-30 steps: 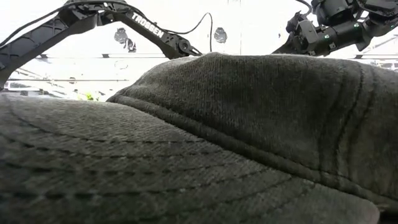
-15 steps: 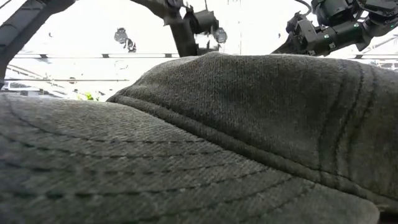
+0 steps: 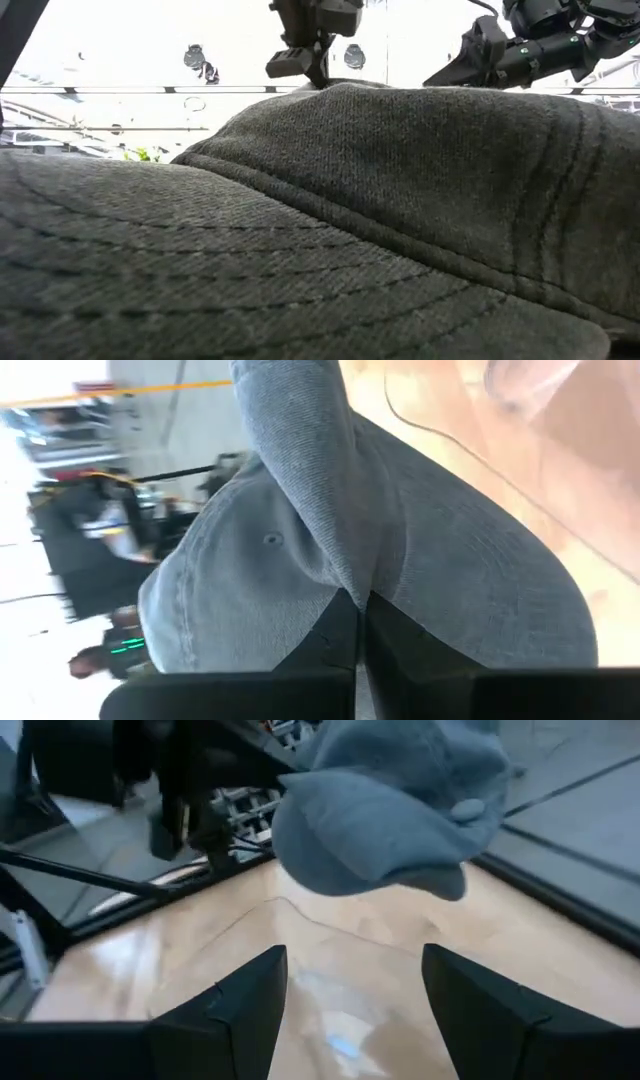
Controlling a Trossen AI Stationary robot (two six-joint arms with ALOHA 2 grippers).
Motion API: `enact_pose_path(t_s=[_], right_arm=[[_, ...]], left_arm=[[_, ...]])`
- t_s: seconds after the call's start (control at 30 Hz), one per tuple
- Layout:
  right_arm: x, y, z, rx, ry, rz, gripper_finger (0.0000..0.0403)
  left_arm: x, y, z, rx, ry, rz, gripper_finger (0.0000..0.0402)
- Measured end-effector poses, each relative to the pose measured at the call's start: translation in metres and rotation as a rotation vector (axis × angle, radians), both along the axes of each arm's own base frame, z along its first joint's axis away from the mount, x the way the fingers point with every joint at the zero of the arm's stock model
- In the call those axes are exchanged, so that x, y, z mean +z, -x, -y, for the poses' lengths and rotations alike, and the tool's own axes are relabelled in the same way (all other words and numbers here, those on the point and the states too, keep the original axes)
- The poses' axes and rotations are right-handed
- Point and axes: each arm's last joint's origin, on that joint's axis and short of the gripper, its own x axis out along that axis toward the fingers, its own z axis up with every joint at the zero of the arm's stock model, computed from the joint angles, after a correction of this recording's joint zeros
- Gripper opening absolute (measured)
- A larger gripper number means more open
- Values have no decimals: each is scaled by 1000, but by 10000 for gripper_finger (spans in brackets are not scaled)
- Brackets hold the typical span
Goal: Pick & Place hat
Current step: Stack the gray cap on top of the gray cap in the right transparent bin
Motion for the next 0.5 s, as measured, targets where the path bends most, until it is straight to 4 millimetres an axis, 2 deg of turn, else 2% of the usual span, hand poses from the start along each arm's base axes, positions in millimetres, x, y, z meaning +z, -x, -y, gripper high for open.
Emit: enact_pose_path(t_s=[0.17, 0.37, 0.5], right_arm=[[6, 3, 4, 113, -133, 88, 222], [11, 5, 17, 125, -131, 155, 222], [18, 2, 23, 263, -167, 245, 222]], left_arm=[[-3, 1, 42, -56, -90, -17, 3], [0, 1, 87, -169, -107, 33, 3], [4, 1, 109, -217, -160, 60, 3]])
